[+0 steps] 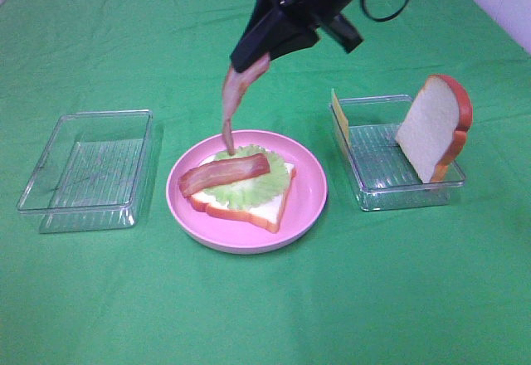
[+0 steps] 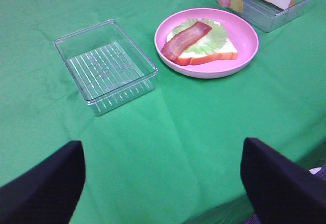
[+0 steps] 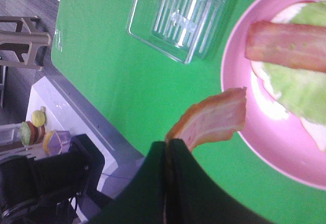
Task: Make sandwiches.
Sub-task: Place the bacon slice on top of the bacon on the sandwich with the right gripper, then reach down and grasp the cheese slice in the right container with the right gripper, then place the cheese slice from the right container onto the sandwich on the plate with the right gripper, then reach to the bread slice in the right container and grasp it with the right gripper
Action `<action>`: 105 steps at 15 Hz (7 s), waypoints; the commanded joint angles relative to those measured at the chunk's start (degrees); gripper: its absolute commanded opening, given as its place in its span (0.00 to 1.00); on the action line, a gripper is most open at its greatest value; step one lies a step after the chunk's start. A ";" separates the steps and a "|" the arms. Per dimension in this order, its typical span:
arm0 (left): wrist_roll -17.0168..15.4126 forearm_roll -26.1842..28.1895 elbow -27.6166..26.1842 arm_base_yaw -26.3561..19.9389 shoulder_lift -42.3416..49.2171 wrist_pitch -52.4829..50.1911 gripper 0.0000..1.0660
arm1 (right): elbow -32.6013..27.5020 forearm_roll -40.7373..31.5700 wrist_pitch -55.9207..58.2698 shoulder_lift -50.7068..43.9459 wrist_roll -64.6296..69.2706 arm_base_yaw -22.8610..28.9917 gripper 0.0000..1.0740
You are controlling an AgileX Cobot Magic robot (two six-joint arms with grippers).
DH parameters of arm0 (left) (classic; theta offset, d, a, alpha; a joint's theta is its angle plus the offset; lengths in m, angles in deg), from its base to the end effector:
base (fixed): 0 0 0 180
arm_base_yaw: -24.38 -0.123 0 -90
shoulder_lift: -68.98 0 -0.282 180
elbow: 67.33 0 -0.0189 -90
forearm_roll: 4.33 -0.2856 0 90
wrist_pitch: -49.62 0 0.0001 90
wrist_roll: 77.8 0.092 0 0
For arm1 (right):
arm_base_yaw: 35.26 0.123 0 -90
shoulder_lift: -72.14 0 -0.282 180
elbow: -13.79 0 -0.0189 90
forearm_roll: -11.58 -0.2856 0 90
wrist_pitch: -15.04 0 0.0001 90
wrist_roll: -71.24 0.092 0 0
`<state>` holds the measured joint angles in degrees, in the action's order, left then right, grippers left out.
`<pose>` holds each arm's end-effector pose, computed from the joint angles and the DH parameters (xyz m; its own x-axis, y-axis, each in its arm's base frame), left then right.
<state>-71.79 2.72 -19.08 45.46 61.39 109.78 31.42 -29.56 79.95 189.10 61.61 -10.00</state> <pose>0.0231 -0.0194 0.2963 -0.3865 0.1952 -0.9014 0.4643 0.8857 -0.0072 0.3754 0.2378 0.2784 -0.9227 -0.2706 -0.2745 -0.3847 0.6911 0.6119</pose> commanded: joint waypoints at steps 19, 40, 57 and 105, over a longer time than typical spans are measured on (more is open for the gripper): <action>0.11 0.11 0.06 0.11 1.20 -0.57 0.74 | 0.23 22.12 -14.38 16.33 20.11 5.39 0.43; 0.11 0.17 0.06 0.11 1.20 -0.57 0.74 | 6.65 39.82 -4.98 4.64 20.28 -2.75 0.53; 0.11 0.23 0.06 0.11 1.20 -0.57 0.74 | 13.58 47.21 -5.50 21.72 21.37 -2.75 0.43; 0.11 0.23 0.06 0.11 1.20 -0.57 0.74 | 3.61 45.95 -3.04 1.43 15.93 -2.75 0.77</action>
<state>-71.79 2.72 -19.08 45.46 61.39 109.78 35.09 16.05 76.63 190.99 77.14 -12.58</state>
